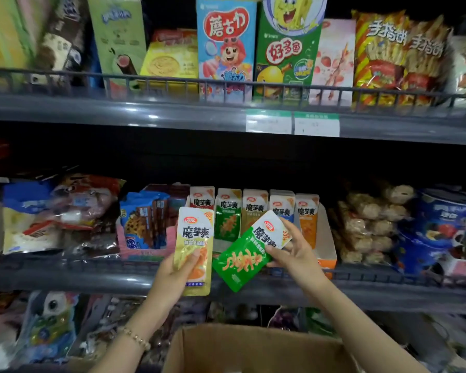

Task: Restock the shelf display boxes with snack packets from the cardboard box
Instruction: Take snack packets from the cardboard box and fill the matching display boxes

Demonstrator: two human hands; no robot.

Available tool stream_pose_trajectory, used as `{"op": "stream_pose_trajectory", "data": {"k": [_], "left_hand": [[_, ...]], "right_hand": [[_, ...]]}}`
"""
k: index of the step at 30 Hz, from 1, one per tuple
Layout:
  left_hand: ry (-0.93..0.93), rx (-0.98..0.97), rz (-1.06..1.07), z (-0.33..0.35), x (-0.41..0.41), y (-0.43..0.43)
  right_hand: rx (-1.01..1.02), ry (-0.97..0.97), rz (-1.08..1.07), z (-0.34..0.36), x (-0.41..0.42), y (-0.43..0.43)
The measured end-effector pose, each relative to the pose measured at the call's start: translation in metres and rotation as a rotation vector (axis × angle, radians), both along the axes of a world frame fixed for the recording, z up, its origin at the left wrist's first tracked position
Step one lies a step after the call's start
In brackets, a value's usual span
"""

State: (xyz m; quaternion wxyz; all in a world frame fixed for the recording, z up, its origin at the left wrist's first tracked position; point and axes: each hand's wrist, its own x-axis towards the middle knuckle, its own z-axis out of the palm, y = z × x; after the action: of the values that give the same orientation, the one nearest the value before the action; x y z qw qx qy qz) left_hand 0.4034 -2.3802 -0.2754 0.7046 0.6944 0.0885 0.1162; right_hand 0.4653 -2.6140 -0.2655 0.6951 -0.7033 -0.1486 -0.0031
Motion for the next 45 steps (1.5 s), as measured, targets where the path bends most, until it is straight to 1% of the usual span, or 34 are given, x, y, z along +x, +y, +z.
{"op": "stream_pose_trajectory", "data": {"k": [2, 5, 8, 11, 12, 13, 15, 18, 20, 27, 30, 31, 32, 33, 34, 36, 37, 38, 39, 41, 42, 45], "left_hand": [[-0.015, 0.033, 0.023, 0.009, 0.007, 0.018], [-0.048, 0.032, 0.045, 0.02, 0.019, 0.039], [-0.054, 0.049, 0.047, 0.028, 0.034, 0.052], [-0.058, 0.048, 0.027, 0.03, 0.048, 0.055], [-0.055, 0.047, 0.024, 0.031, 0.051, 0.055], [-0.06, 0.038, 0.023, 0.031, 0.056, 0.054], [-0.07, 0.019, 0.02, 0.03, 0.064, 0.054], [-0.078, -0.002, 0.012, 0.028, 0.074, 0.052], [-0.081, -0.027, 0.002, 0.026, 0.078, 0.052], [-0.074, -0.018, -0.027, 0.015, 0.084, 0.058], [-0.073, 0.024, -0.032, 0.013, 0.081, 0.054], [-0.081, 0.035, -0.04, 0.014, 0.08, 0.052], [-0.09, 0.044, -0.052, 0.015, 0.079, 0.049], [-0.099, 0.048, -0.068, 0.015, 0.078, 0.047], [-0.107, 0.047, -0.083, 0.016, 0.077, 0.044], [-0.121, 0.036, -0.108, 0.017, 0.075, 0.038], [-0.121, 0.034, -0.122, 0.017, 0.075, 0.034], [-0.121, 0.038, -0.144, 0.017, 0.075, 0.03], [-0.118, 0.052, -0.171, 0.017, 0.075, 0.024], [-0.12, 0.092, -0.221, 0.016, 0.077, 0.011], [-0.124, 0.104, -0.244, 0.017, 0.077, 0.003], [-0.126, 0.143, -0.303, 0.018, 0.082, -0.021]], "right_hand": [[-0.022, -0.034, -0.039, 0.013, 0.016, 0.006], [-0.07, -0.103, -0.096, 0.033, 0.043, 0.018], [-0.206, -0.239, -0.159, 0.045, 0.073, 0.031], [-0.284, -0.321, -0.194, 0.047, 0.101, 0.047], [-0.374, -0.357, -0.201, 0.048, 0.11, 0.053], [-0.475, -0.371, -0.21, 0.048, 0.118, 0.058], [-0.631, -0.341, -0.219, 0.048, 0.13, 0.068], [-0.819, -0.35, -0.144, 0.04, 0.145, 0.078], [-0.878, -0.39, -0.098, 0.035, 0.153, 0.083], [-1.08, -0.476, -0.229, 0.03, 0.178, 0.087], [-1.159, -0.534, -0.256, 0.032, 0.178, 0.09], [-1.161, -0.555, -0.259, 0.033, 0.177, 0.09], [-1.113, -0.582, -0.26, 0.034, 0.174, 0.09], [-1.005, -0.603, -0.258, 0.035, 0.169, 0.091], [-0.848, -0.603, -0.245, 0.036, 0.163, 0.091], [-0.501, -0.505, -0.173, 0.044, 0.142, 0.092], [-0.369, -0.414, -0.105, 0.05, 0.129, 0.092], [-0.284, -0.324, -0.021, 0.055, 0.117, 0.09], [-0.242, -0.247, 0.066, 0.058, 0.108, 0.087], [-0.225, -0.149, 0.206, 0.059, 0.094, 0.076], [-0.239, -0.131, 0.231, 0.057, 0.09, 0.069], [-0.286, -0.133, 0.203, 0.059, 0.082, 0.046]]}}
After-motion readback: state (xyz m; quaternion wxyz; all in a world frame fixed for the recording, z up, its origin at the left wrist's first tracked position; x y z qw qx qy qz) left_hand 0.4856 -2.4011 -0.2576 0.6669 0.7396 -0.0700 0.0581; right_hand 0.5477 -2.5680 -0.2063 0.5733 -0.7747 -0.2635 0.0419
